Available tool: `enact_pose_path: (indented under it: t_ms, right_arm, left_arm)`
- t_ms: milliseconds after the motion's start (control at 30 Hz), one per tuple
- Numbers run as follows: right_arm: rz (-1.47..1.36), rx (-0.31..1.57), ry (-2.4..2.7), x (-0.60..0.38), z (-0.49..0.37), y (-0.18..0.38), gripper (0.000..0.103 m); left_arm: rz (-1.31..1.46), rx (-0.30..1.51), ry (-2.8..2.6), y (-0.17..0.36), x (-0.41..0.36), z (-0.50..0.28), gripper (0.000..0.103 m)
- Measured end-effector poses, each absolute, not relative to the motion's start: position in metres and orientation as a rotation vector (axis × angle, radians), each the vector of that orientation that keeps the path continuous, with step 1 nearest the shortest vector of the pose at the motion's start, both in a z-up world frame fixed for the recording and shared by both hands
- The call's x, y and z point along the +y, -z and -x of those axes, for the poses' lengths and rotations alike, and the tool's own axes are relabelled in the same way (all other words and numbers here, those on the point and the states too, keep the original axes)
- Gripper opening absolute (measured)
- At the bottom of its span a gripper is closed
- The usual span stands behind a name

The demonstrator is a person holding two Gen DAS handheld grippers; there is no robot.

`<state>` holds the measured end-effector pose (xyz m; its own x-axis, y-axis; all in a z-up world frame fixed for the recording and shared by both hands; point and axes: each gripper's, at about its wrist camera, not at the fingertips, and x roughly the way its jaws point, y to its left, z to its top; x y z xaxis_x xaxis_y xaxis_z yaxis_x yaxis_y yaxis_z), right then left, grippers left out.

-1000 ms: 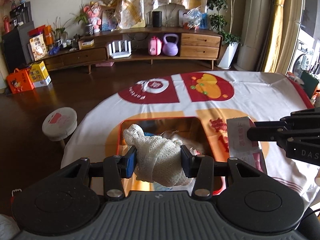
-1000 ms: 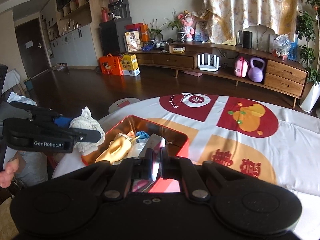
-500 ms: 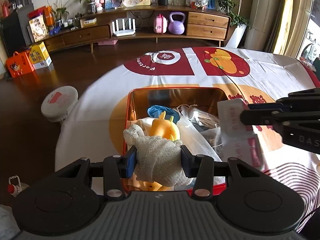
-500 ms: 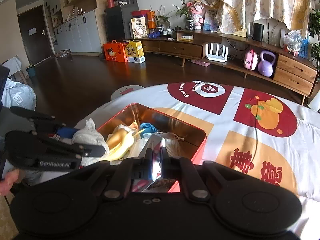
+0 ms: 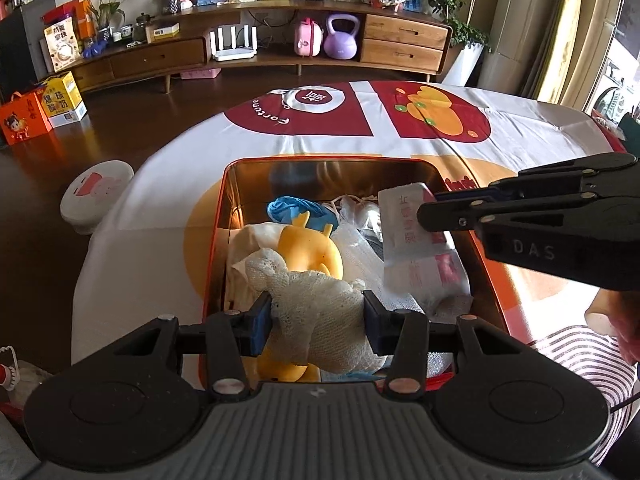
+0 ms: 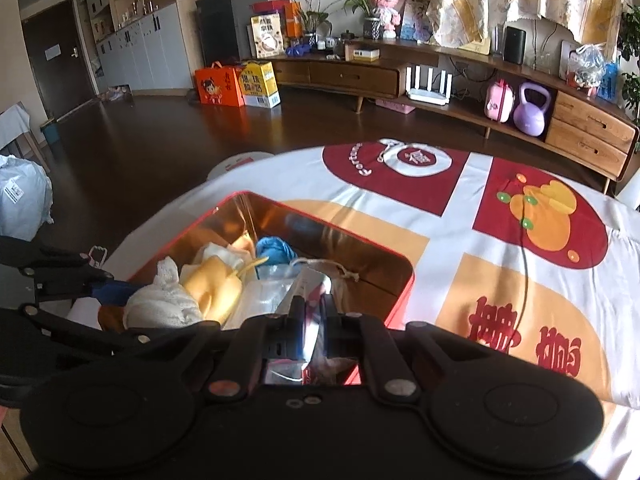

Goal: Organize soft objects
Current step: 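Carry the gauze with the left tool and the packet with the right tool over the tin, then open the right tool dropping the packet into the tin while the left tool releases the gauze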

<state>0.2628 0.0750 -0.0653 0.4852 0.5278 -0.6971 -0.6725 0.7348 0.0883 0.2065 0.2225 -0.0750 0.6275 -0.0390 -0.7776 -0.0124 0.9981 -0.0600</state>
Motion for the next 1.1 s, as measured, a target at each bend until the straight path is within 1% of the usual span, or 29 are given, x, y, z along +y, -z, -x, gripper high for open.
enact_pose_path:
  t_ms: [133,167,233,300,333,400,533,633,700,867,967,1033,1100]
  right_arm:
    - [0.209,0.789,-0.733,0.075,-0.264,0.069,0.013]
    - [0.207,0.79,-0.728,0.074,-0.264,0.069,0.017]
    - [0.205,0.789,-0.722,0.072,-0.264,0.069,0.019]
    - [0.207,0.794,-0.72,0.071,-0.264,0.068,0.021]
    - [0.214,0.791,-0.717,0.07,-0.263,0.068,0.021]
    - [0.225,0.781,-0.715,0.069,-0.26,0.065,0.022]
    - [0.227,0.774,-0.721,0.066,-0.255,0.06,0.024]
    - [0.226,0.768,-0.726,0.063,-0.25,0.055,0.03]
    - [0.226,0.764,-0.725,0.061,-0.247,0.053,0.036]
    - [0.218,0.752,-0.725,0.053,-0.238,0.046,0.039]
    - [0.214,0.743,-0.734,0.049,-0.231,0.04,0.044]
    - [0.211,0.734,-0.742,0.045,-0.225,0.036,0.045]
    - [0.201,0.726,-0.749,0.041,-0.221,0.032,0.05]
  left_arm:
    - [0.063,0.89,0.006,0.078,0.222,-0.208,0.049]
    - [0.062,0.889,0.005,0.078,0.221,-0.208,0.052]
    - [0.062,0.889,-0.001,0.079,0.22,-0.207,0.055]
    - [0.06,0.893,-0.014,0.078,0.22,-0.206,0.062]
    - [0.062,0.892,-0.016,0.078,0.22,-0.205,0.064]
    - [0.073,0.885,-0.025,0.076,0.221,-0.203,0.071]
    - [0.102,0.866,-0.038,0.07,0.224,-0.198,0.072]
    - [0.115,0.851,-0.049,0.065,0.225,-0.193,0.072]
    - [0.125,0.836,-0.052,0.061,0.226,-0.188,0.072]
    - [0.131,0.805,-0.06,0.051,0.225,-0.178,0.072]
    - [0.129,0.787,-0.067,0.045,0.224,-0.172,0.074]
    - [0.121,0.769,-0.068,0.04,0.222,-0.167,0.075]
    - [0.121,0.756,-0.071,0.036,0.221,-0.162,0.075]
